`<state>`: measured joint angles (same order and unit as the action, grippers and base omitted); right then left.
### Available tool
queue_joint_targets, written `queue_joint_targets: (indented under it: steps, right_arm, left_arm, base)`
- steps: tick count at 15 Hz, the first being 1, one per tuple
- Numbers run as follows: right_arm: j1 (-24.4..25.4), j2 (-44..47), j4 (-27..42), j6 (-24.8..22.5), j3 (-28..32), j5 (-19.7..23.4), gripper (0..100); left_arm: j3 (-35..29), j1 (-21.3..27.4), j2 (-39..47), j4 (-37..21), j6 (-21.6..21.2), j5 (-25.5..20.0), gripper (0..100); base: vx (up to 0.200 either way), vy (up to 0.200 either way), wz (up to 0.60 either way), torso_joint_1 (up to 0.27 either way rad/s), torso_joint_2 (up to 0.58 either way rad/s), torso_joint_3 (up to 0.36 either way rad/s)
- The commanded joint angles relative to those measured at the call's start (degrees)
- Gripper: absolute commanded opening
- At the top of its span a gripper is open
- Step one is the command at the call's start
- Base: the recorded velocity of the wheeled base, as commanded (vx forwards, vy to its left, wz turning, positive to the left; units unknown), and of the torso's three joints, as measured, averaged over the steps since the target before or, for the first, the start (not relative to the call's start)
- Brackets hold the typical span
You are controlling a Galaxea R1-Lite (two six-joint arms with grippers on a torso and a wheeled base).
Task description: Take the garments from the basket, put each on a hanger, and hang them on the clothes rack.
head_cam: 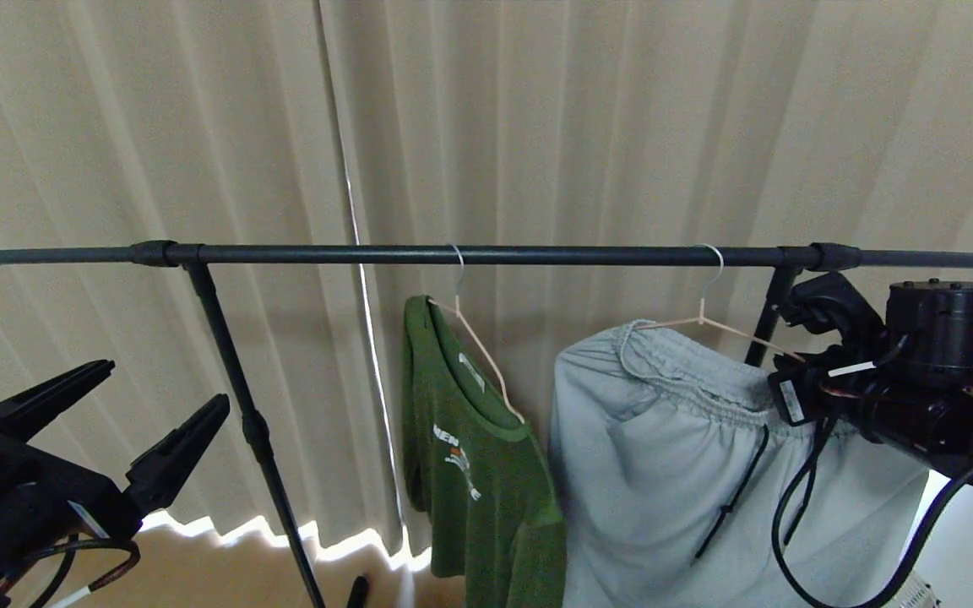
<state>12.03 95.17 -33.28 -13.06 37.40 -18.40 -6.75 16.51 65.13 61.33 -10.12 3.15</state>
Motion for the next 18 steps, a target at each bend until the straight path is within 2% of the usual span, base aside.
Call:
queue_joint_targets:
  steps: [1,4,8,11,14,18]
  right_arm:
    - [0.1,-0.3,0.1,0.5,-0.4,0.0,100]
    - [0.2,-1.2,-0.3,1.7,-0.8,0.4,100]
    - [0.3,-2.5,-10.7,2.5,-4.6,0.6,100]
    - [0.3,-3.2,-18.0,2.5,-9.5,5.3,100]
    - [0.3,-4.6,-22.0,2.6,-9.9,7.6,100]
    - [0.3,-10.3,-22.4,2.5,-10.9,11.8,100]
  left_arm:
    - [0.0,0.0,0.3,0.0,0.0,0.0,100]
    - [0.0,0.0,0.3,0.0,0.0,0.0,100]
    - [-0.1,-0.1,0.1,0.0,0.0,0.0,100]
    - [0.8,0.0,0.3,0.0,0.0,0.0,100]
    - [1.1,0.0,-0.1,0.0,0.1,0.1,100]
    - [4.5,-0.1,-0.3,0.1,0.9,0.3,100]
  base:
    - [0.000,0.000,0.00,0.000,0.00,0.000]
    - [0.000,0.000,0.00,0.000,0.00,0.000]
    - [0.000,0.000,0.00,0.000,0.00,0.000]
    - [0.000,0.000,0.00,0.000,0.00,0.000]
    - [0.000,0.000,0.00,0.000,0.00,0.000]
    - [0.000,0.000,0.00,0.000,0.00,0.000]
